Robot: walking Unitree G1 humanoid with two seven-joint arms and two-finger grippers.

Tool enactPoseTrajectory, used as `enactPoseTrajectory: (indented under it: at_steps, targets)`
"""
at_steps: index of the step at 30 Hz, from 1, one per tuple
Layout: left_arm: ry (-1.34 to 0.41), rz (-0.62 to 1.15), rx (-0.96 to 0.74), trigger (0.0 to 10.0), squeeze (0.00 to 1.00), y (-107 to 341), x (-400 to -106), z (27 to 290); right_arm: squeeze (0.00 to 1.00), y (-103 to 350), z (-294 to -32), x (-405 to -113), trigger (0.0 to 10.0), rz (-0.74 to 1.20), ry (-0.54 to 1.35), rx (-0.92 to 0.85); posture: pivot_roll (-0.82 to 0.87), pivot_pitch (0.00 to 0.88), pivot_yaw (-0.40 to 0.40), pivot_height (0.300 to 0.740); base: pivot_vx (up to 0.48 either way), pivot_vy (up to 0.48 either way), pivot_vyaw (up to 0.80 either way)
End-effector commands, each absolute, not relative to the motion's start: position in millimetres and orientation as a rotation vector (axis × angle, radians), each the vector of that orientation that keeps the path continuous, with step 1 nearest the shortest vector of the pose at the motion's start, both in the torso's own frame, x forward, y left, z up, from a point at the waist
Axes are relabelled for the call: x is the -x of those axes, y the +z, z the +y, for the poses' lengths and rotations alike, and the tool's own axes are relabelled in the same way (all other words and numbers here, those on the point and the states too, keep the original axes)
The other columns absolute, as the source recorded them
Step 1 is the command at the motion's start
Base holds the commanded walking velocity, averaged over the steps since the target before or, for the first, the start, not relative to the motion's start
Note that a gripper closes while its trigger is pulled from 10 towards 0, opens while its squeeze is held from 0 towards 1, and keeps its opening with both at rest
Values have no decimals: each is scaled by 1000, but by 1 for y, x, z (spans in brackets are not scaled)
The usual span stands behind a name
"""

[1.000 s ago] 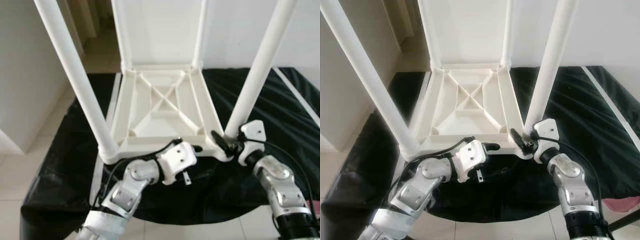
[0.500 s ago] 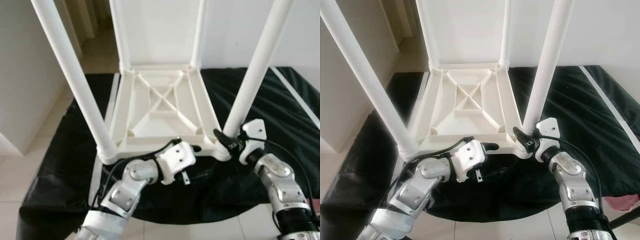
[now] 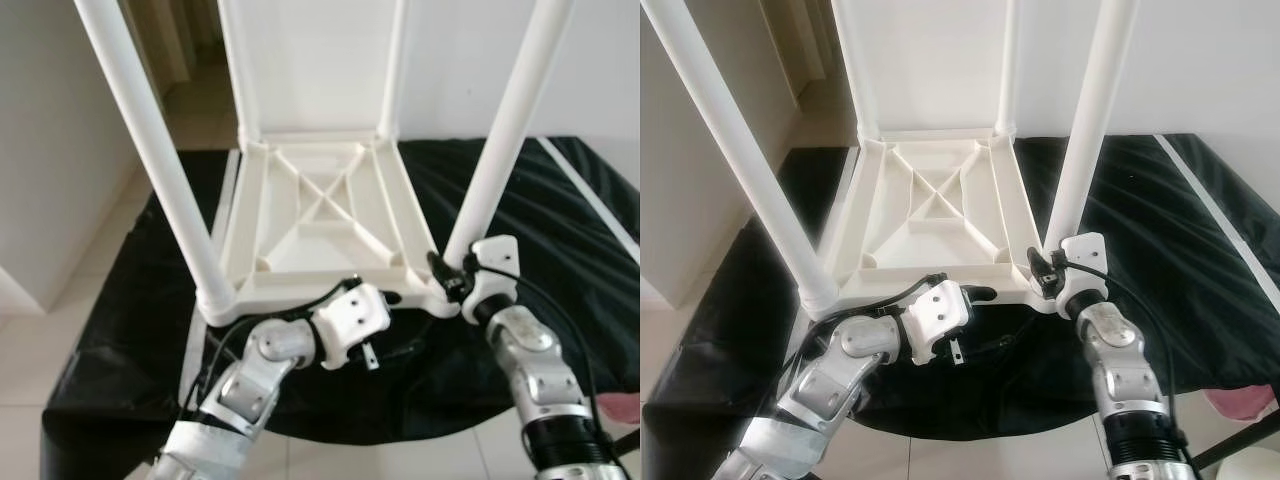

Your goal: Building children table

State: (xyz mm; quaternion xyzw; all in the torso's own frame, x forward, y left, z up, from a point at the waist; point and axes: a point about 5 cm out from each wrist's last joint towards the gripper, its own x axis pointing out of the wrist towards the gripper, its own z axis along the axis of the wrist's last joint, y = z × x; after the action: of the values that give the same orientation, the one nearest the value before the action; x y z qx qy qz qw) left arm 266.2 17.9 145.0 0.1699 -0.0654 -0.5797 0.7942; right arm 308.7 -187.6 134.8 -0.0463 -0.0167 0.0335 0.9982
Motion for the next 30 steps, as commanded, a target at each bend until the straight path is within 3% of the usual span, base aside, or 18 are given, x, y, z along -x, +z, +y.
enactPoseTrajectory:
  at_steps: [1, 12, 16, 30]
  targets:
    - [-1234, -145, -370, 10000, 0, 145, -267, 17, 0, 119, -198, -304, 10000, 55, -30, 86, -70, 0, 22, 740, 0, 0, 0]
    - [-1243, -148, -363, 10000, 0, 145, -266, 14, 0, 113, -189, -292, 10000, 78, -258, 23, -92, 0, 24, 740, 0, 0, 0]
    - [-1253, -151, -356, 10000, 0, 145, -266, 11, 0, 108, -166, -281, 10000, 103, -358, -54, -105, 0, 33, 740, 0, 0, 0]
    - [-1257, -147, -357, 10000, 0, 144, -265, 13, 0, 112, -177, -278, 10000, 101, -423, -32, -94, 0, 28, 740, 0, 0, 0]
